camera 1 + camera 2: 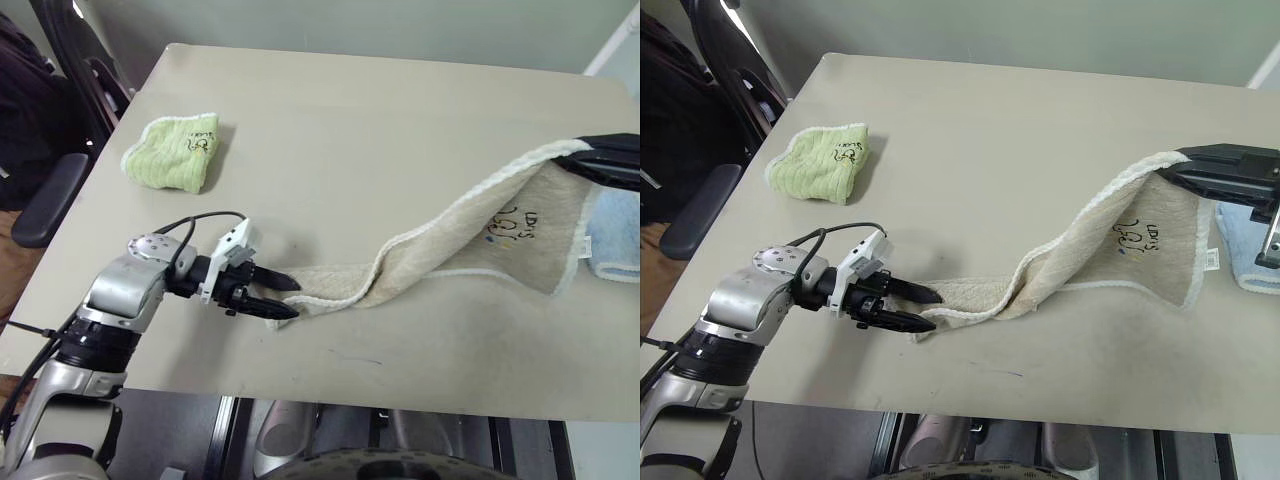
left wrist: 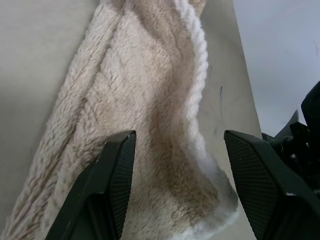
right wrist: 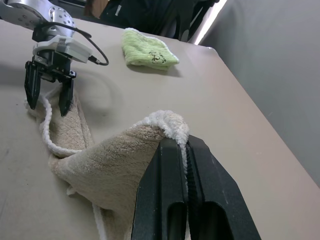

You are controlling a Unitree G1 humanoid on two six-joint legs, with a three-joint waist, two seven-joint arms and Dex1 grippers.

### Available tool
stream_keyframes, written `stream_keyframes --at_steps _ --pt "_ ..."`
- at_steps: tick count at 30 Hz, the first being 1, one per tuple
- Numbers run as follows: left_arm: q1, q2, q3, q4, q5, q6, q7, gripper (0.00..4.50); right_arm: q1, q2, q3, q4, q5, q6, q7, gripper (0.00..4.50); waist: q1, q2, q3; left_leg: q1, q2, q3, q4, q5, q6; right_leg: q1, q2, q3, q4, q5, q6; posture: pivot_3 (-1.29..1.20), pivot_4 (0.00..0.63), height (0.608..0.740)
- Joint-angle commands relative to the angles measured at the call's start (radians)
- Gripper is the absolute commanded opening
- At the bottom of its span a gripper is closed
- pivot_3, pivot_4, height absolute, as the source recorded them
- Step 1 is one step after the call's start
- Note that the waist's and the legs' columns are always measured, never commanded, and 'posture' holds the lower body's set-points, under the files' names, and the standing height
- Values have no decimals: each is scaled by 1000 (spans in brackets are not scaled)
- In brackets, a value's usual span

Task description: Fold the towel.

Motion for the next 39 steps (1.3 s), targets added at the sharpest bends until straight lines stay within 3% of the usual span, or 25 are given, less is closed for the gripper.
stream_keyframes --at_steps 1,4,7,14,18,21,25,28,31,39 --pt "18 16 2 -74 -35 20 -14 3044 -8 -7 -23 -11 1 -11 -8 0 0 0 0 0 0 0 0 0 0 0 0 0 0 0 0 0 150 733" --pt "37 34 -4 -85 -34 11 -28 3044 -8 -7 -26 -10 1 -11 -8 0 -1 0 0 0 0 0 0 0 0 0 0 0 0 0 0 0 150 733" --pt "41 52 -13 -77 -23 1 -37 2468 -5 -7 -28 -11 -2 -12 -8 0 -1 0 0 1 0 0 0 0 0 0 0 0 0 0 0 0 150 733" --pt "51 59 -19 -123 -29 -10 -20 31 3 -4 -33 -13 -7 -10 -11 0 0 0 0 0 0 0 0 -3 -5 0 0 0 0 0 0 0 150 733" --pt "75 79 -12 -178 -73 12 -47 31 8 -4 -38 -15 -6 -8 -12 0 -1 0 0 0 0 0 0 -3 -5 0 0 0 0 0 -1 0 150 733" --pt "163 154 2 -305 -108 14 -69 604 16 1 -43 -20 -2 -5 -18 0 -4 0 0 0 0 0 -1 -3 -5 -1 0 0 0 0 -1 0 150 733" --pt "278 172 66 -395 -127 -40 -11 1924 26 2 -53 -25 7 0 -23 0 -8 0 0 1 0 0 -1 -4 -5 -1 0 0 0 -2 -2 0 150 733" --pt "393 71 178 -424 -91 -218 103 2959 33 0 -57 -24 4 2 -25 0 -9 0 0 1 0 0 -3 -6 -8 -1 0 0 1 -2 -2 0 150 733" --pt "470 28 233 -422 -74 -342 118 4009 37 2 -59 -29 6 4 -30 0 -9 1 0 1 1 -1 -3 -6 -9 -1 0 0 1 -2 -2 0 150 733" --pt "569 -40 238 -165 66 -775 53 4009 40 6 -59 -33 8 8 -40 0 -10 3 -2 3 1 -1 -4 -12 -1 -1 1 0 2 -2 -4 0 150 733"
